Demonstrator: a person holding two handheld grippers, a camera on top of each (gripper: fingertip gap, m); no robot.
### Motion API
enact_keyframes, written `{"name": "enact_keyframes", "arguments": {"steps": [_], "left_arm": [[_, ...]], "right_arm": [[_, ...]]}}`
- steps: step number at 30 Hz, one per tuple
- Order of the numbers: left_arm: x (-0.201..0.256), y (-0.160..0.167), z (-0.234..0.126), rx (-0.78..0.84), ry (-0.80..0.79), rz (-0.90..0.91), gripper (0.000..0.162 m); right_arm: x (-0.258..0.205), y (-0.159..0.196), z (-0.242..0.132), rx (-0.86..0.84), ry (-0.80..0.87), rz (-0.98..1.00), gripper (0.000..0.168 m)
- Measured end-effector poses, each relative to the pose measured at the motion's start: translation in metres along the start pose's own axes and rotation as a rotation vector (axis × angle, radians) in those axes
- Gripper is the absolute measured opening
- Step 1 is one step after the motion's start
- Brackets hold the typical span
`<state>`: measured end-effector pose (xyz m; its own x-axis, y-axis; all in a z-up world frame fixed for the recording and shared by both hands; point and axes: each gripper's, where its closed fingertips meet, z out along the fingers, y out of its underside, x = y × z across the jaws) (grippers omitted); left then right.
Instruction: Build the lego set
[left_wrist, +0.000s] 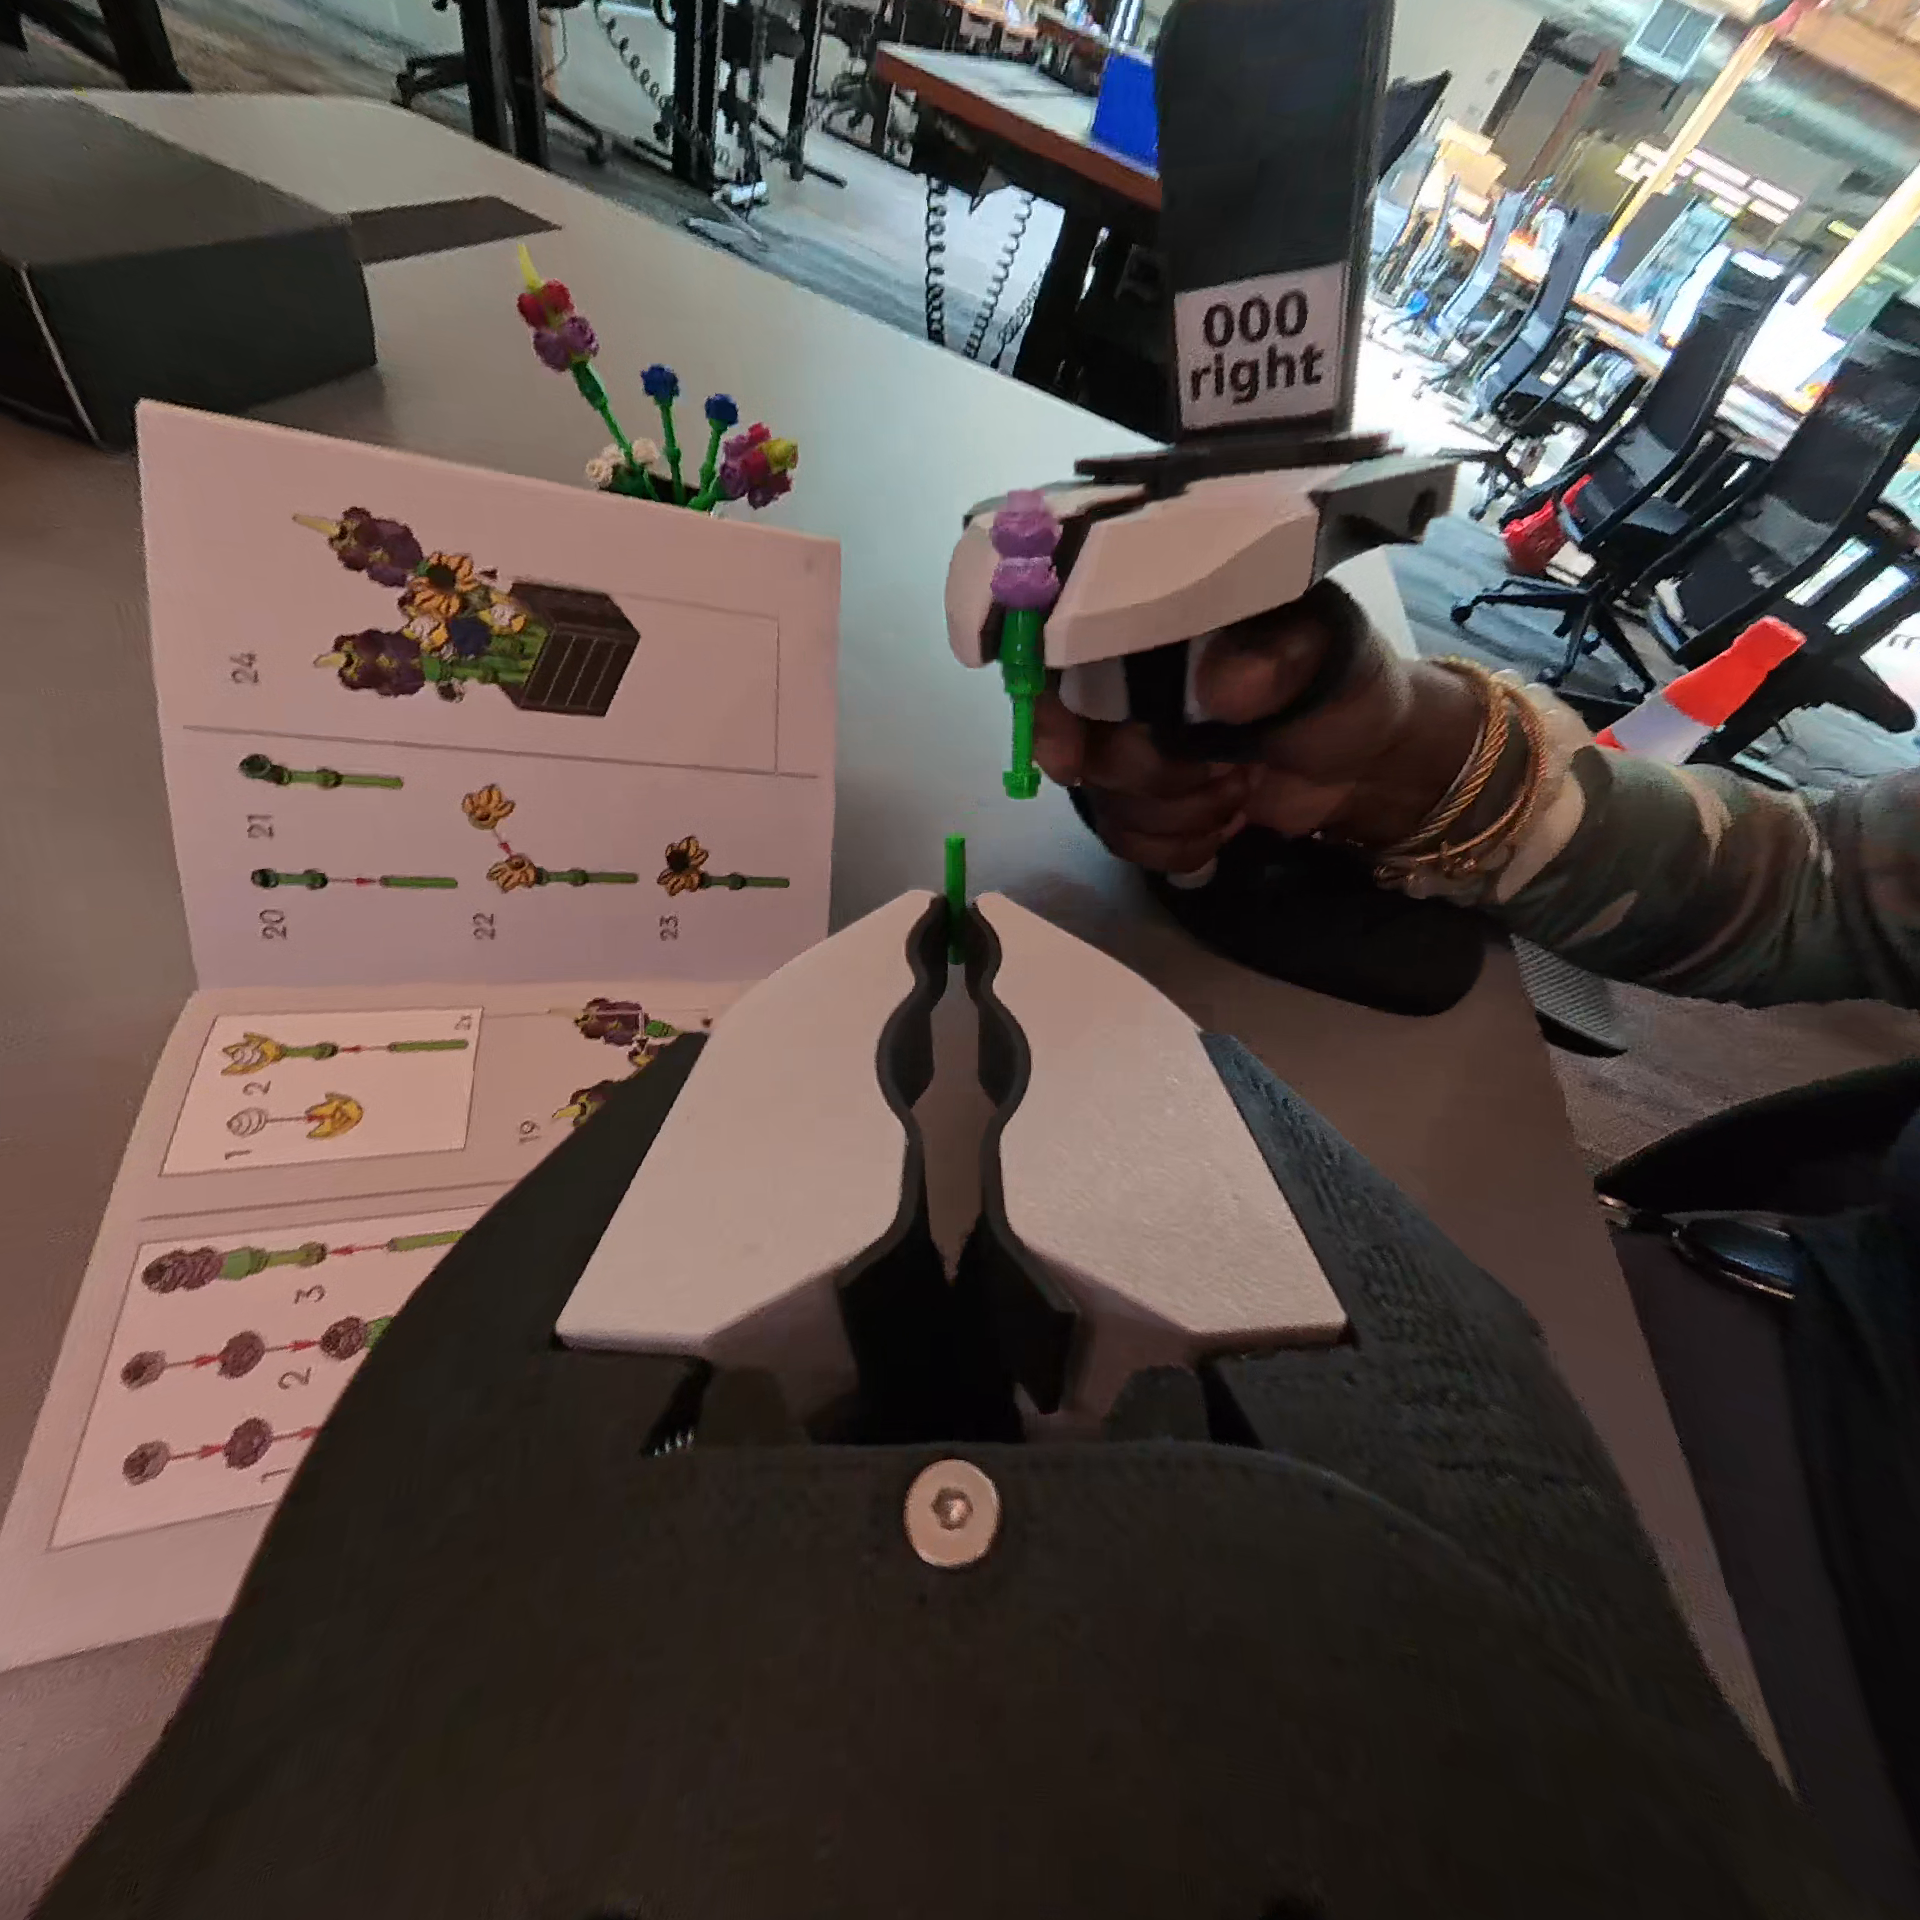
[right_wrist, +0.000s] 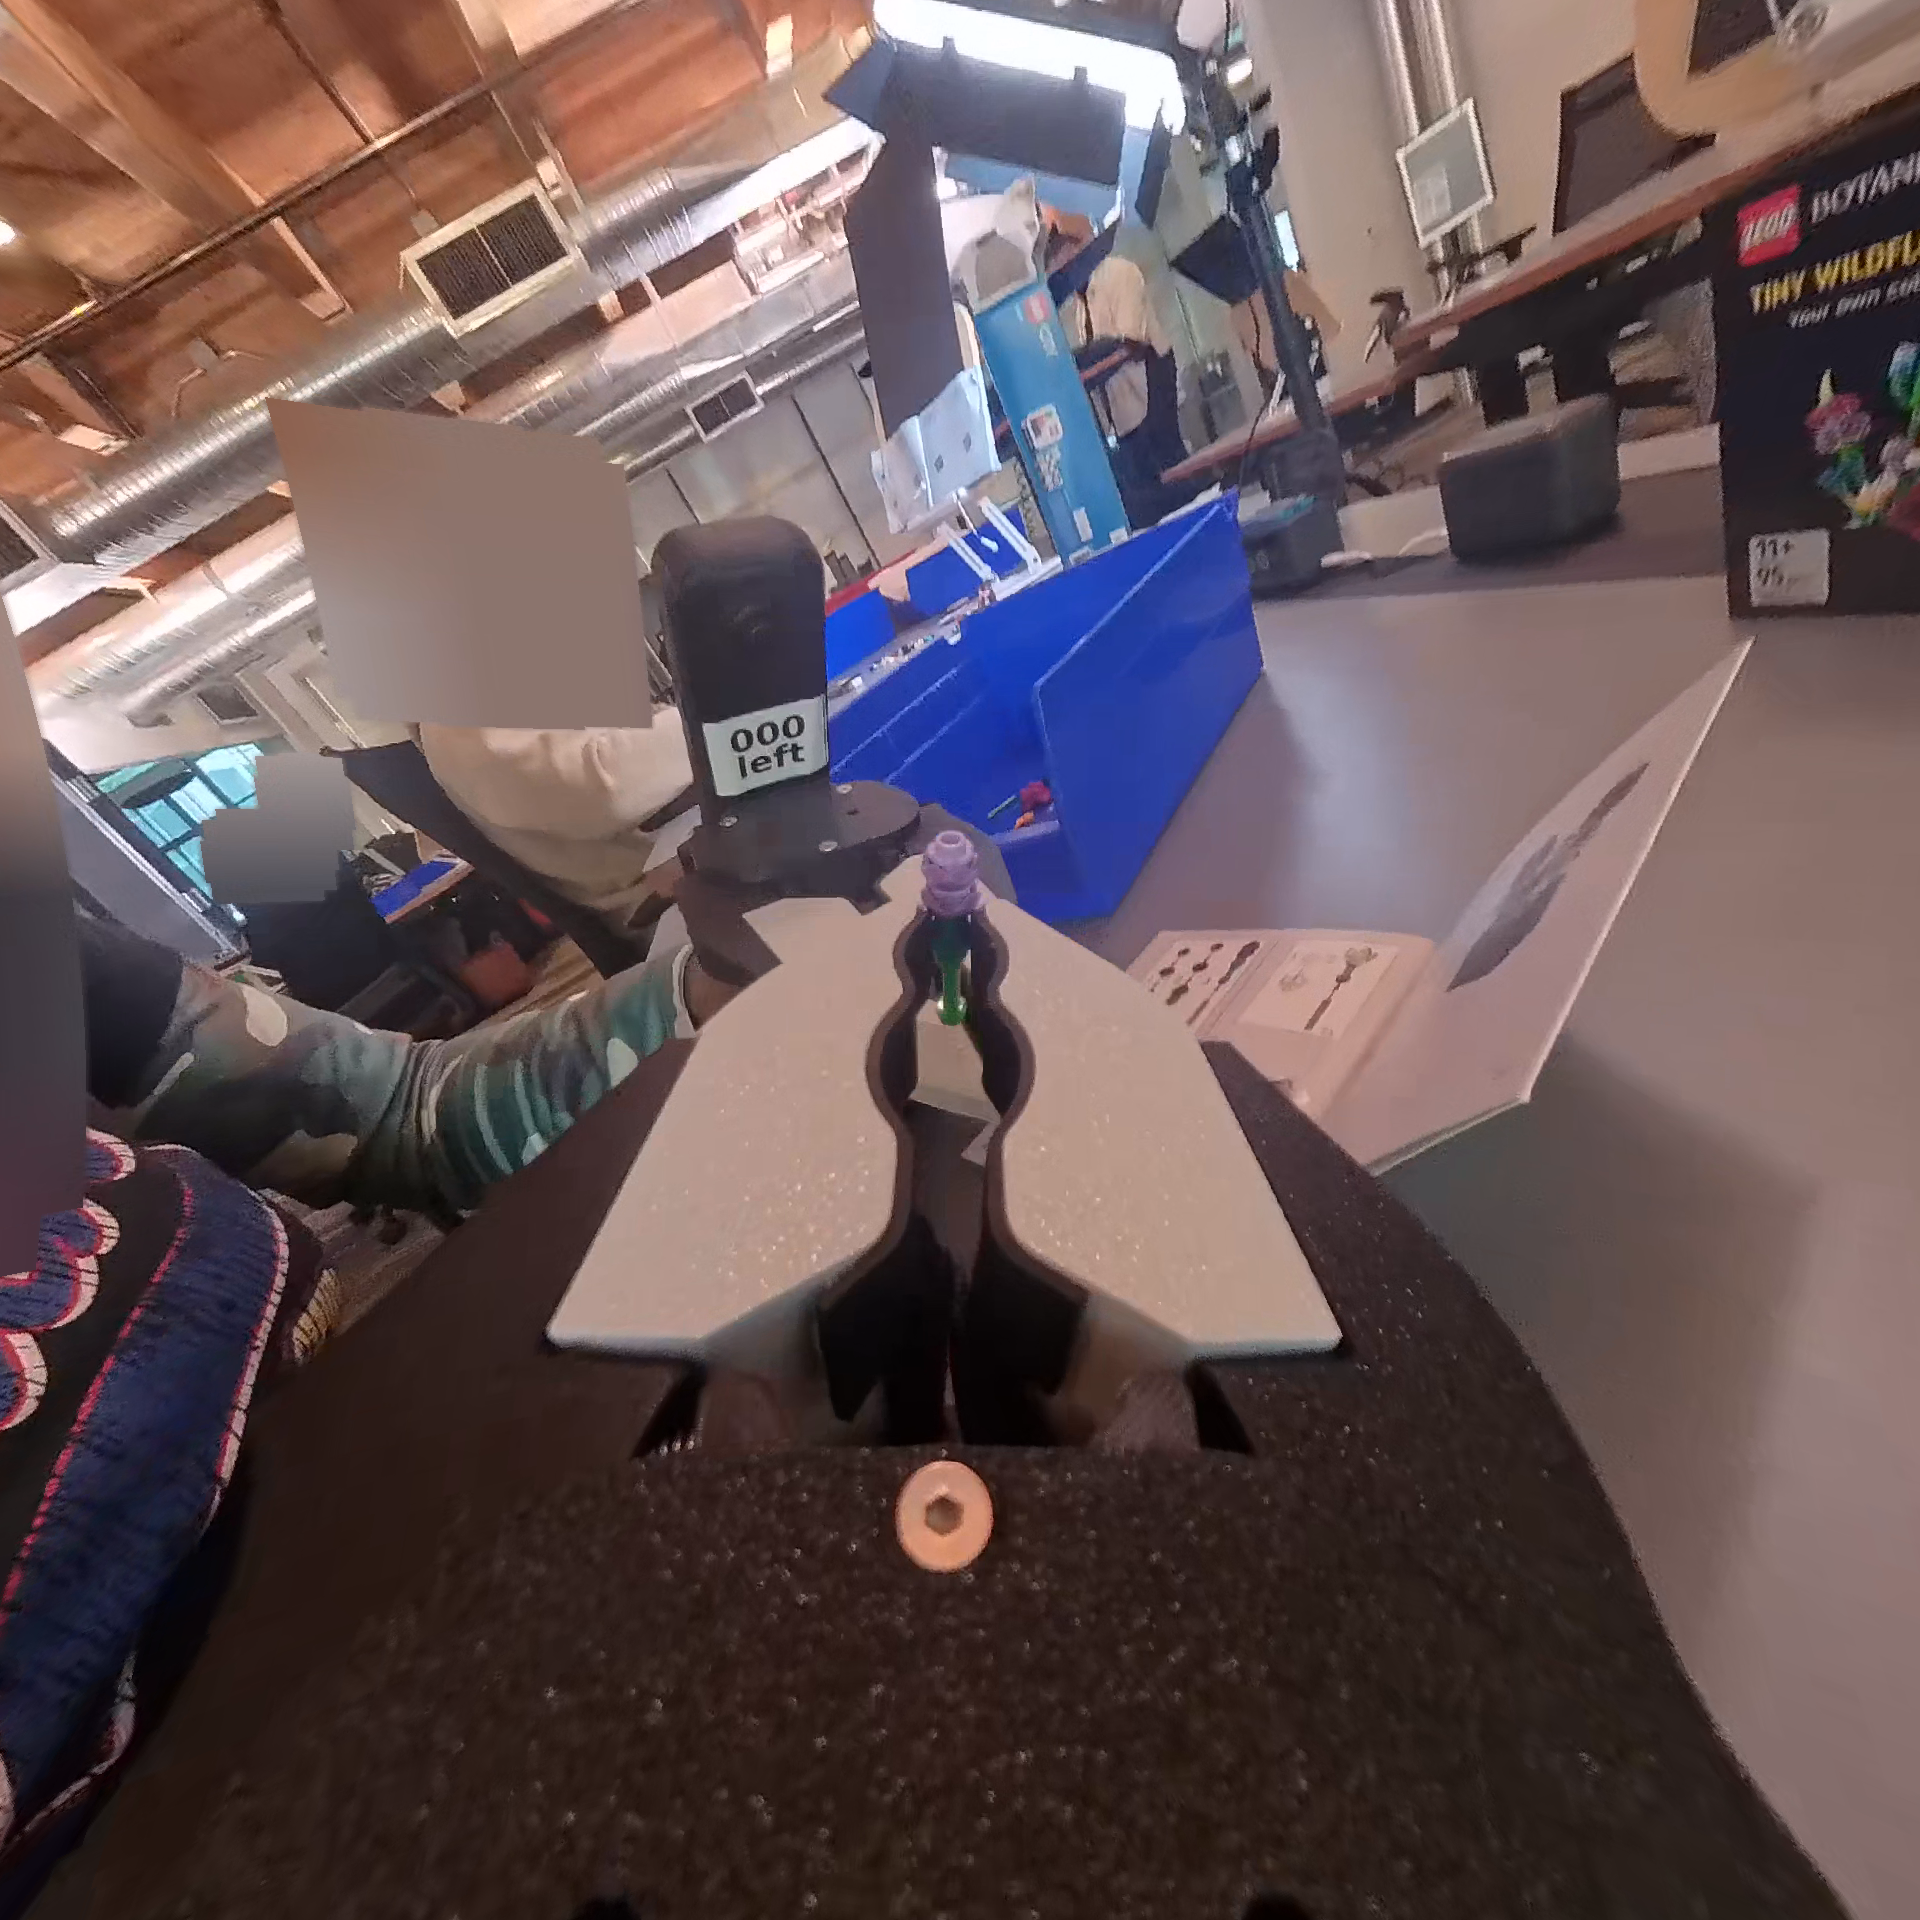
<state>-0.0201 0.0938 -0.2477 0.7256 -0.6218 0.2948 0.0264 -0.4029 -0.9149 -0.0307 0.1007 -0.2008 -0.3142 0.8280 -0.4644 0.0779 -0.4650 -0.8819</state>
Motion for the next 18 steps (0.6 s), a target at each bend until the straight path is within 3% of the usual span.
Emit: {"name": "enact_keyframes", "arguments": {"steps": [7, 18], "left_arm": [[-0.006, 0.014, 0.002, -0.097, -0.038, 0.010, 0.002], [-0.007, 0.015, 0.003, -0.102, -0.038, -0.004, 0.002]], "right_arm": [[0.013, 0.010, 0.004, -0.060, 0.053, 0.059, 0.007], [0.019, 0.017, 0.007, -0.099, 0.089, 0.069, 0.007]]}}
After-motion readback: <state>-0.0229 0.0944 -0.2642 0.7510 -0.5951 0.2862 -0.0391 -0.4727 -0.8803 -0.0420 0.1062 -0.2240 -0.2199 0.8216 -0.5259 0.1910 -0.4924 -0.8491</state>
